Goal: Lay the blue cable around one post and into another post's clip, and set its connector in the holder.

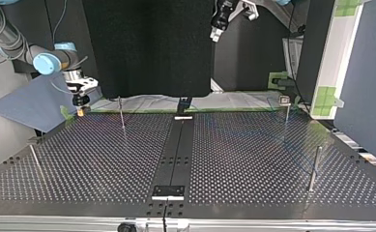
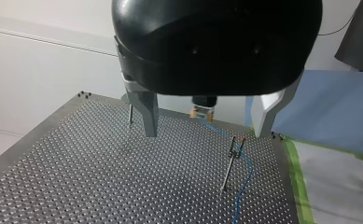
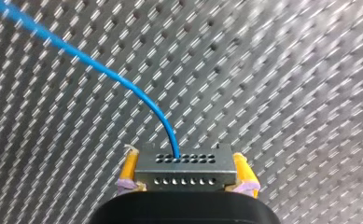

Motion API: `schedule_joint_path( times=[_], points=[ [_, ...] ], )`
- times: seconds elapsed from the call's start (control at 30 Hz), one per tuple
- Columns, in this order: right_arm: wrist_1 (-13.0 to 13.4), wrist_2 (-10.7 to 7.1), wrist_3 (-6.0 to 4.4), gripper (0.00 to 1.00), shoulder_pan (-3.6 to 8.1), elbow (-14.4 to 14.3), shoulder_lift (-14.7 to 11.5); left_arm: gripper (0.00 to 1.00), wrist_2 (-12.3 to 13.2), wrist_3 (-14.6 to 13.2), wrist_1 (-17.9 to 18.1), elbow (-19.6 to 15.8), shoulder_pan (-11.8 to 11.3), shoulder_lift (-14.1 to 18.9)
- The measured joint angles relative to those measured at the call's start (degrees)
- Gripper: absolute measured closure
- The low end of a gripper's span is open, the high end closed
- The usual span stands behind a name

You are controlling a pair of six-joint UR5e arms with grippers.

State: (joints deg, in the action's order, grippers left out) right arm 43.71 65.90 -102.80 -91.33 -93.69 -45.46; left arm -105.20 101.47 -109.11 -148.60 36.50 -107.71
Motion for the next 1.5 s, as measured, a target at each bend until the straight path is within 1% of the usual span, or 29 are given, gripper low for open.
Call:
schedule_joint_path(
  times=[0.07, 0.2, 0.27, 0.3, 0.37, 0.47, 0.6, 0.7, 0.73, 0.8, 0.83, 1.03, 1.1, 1.17, 1.23, 1.5],
  points=[
    [-0.2, 0.11, -0.87, 1.0, -0.71, 0.4, -1.0, 0.0, 0.0, 0.0, -0.1, -0.1, 0.0, 0.0],
    [-1.2, 0.31, -2.91, 1.0, -2.74, 2.0, -3.2, 0.0, 0.0, 0.0, -0.2, -0.2, 0.0, 0.0],
    [-1.9, 0.35, -3.34, 1.0, -3.64, 2.9, -4.1, 0.0, 0.0, 0.0, -0.2, -0.2, 0.0, 0.0],
    [-2.4, 0.4, -3.45, 1.0, -4.25, 3.5, -4.7, 0.0, 0.0, 0.0, -0.2, -0.2, 0.0, 0.0],
    [-3.2, 0.61, -3.48, 1.0, -5.09, 4.3, -5.6, 0.0, 0.0, -0.1, -0.2, -0.2, 0.0, 0.0],
    [-4.6, 1.49, -3.23, 1.0, -6.45, 5.7, -6.9, 0.0, -0.1, -0.2, -0.4, -0.2, -0.1, 0.0],
    [-6.6, 3.39, -2.92, 1.0, -8.5, 7.3, -9.0, 0.0, -0.1, -0.5, -0.6, -0.2, -0.2, 0.0],
    [-8.1, 4.85, -2.56, 1.0, -9.99, 7.6, -10.5, 0.0, -0.1, -0.6, -0.7, -0.2, -0.2, 0.0],
    [-8.7, 5.5, -2.29, 1.0, -10.63, 7.6, -11.1, 0.0, -0.1, -0.6, -0.7, -0.2, -0.2, 0.0],
    [-9.9, 6.63, -1.58, 1.0, -11.5, 7.7, -12.2, 0.0, -0.1, -0.7, -0.8, -0.2, -0.3, 0.0],
    [-10.3, 7.11, -1.2, 1.0, -11.69, 7.7, -12.7, 0.0, -0.1, -0.7, -0.8, -0.2, -0.3, 0.0],
    [-13.1, 9.87, 1.29, 1.0, -11.81, 7.6, -15.5, 0.0, -0.1, -0.7, -1.0, -0.2, -0.3, 0.0],
    [-14.1, 10.9, 2.2, 1.0, -11.46, 7.2, -16.5, 0.0, -0.1, -0.7, -1.1, -0.2, -0.3, 0.0],
    [-15.2, 11.92, 3.17, 1.0, -10.83, 6.5, -17.5, 0.0, -0.1, -0.7, -1.3, -0.2, -0.3, 0.0],
    [-16.4, 13.16, 4.38, 1.0, -10.15, 5.5, -18.2, 0.0, -0.1, -0.8, -1.4, -0.2, -0.3, 0.0],
    [-20.9, 17.64, 8.84, 1.0, -8.63, 3.3, -18.8, 0.0, -0.1, -0.7, -1.6, -0.2, -0.3, 0.0]
  ],
)
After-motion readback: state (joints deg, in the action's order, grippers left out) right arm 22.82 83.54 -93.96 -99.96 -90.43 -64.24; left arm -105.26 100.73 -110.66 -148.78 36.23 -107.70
